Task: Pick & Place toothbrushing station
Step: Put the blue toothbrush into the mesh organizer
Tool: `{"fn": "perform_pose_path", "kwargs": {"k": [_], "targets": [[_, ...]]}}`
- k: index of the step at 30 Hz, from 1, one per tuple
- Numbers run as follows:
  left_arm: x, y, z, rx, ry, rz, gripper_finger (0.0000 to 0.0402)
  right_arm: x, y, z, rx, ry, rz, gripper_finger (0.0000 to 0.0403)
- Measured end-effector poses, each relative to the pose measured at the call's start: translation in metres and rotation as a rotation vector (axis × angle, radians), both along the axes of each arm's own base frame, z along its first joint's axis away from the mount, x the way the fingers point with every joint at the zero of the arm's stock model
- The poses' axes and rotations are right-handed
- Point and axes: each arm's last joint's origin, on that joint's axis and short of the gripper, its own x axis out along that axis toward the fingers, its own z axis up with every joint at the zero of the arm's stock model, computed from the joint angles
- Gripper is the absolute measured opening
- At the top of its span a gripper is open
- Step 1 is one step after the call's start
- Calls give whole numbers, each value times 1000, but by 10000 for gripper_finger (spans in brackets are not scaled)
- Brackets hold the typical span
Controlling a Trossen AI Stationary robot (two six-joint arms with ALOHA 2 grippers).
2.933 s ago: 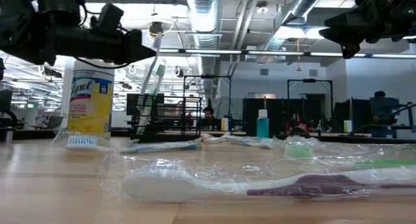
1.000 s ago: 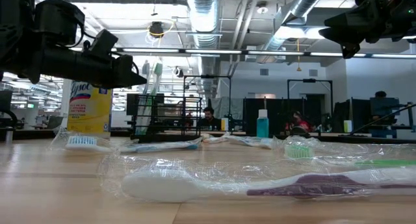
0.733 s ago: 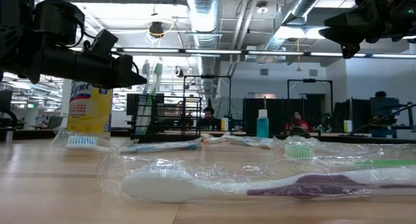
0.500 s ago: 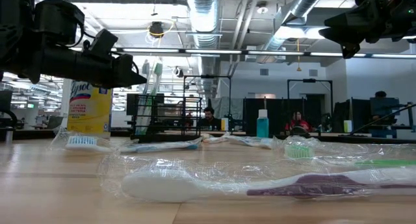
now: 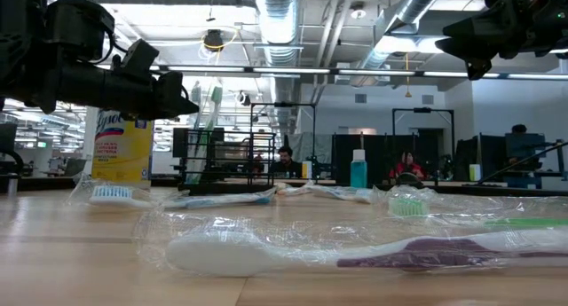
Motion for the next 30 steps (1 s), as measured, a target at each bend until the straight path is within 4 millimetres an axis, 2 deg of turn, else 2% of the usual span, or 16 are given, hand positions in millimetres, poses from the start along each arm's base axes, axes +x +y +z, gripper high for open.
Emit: {"fn": "perform_pose_path", "kwargs": {"k": [4, 9, 26, 30], "targets": [[0, -2, 0, 0, 0, -9, 88, 0, 0, 0, 0, 0, 0, 131], [1, -4, 0, 0, -1, -22, 110, 0, 0, 0, 0, 0, 0, 131], [-1, -4, 2, 1, -12, 19, 116, 0, 0, 0, 0, 2, 0, 131], [-2, -4, 7, 2, -51, 23, 116, 0, 0, 0, 0, 3, 0, 131]]}}
